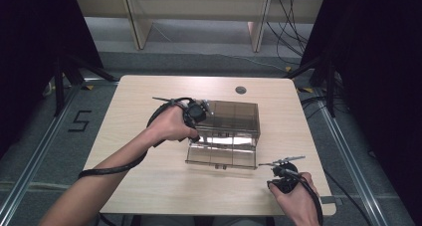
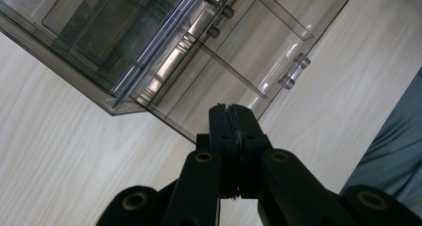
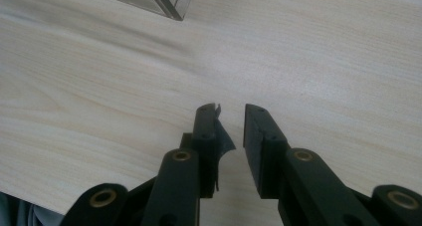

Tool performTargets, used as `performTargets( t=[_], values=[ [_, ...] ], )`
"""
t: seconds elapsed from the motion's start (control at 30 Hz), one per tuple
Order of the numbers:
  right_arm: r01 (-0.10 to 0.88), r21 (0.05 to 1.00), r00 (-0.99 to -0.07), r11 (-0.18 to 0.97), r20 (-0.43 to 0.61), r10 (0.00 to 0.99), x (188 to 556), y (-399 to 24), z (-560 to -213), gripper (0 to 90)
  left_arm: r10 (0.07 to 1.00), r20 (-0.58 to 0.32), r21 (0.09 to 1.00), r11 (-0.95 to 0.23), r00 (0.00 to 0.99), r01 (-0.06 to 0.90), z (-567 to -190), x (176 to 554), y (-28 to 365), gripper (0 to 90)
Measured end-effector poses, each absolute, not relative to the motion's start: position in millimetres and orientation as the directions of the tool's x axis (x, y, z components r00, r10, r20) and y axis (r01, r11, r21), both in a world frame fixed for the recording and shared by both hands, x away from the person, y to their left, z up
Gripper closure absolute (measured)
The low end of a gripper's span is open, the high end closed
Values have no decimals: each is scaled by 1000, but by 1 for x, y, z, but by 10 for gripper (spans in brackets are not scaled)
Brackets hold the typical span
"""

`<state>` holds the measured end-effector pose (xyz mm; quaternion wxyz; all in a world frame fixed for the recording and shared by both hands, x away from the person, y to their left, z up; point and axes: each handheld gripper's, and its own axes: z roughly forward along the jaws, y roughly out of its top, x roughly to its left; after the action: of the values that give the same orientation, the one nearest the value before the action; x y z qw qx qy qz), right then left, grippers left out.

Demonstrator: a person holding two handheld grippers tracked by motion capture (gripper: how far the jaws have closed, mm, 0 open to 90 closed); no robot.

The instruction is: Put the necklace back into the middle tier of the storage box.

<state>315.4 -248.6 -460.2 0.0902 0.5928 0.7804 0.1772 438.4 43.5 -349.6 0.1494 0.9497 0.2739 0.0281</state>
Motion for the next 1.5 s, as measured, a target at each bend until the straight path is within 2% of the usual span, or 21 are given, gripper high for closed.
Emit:
performTargets(
  t=[1.5],
  values=[
    [896,387,-267,218,77,960,315,-248,-460,755,533,-16,243,-818,846,521,-369,448,27,882]
  ],
)
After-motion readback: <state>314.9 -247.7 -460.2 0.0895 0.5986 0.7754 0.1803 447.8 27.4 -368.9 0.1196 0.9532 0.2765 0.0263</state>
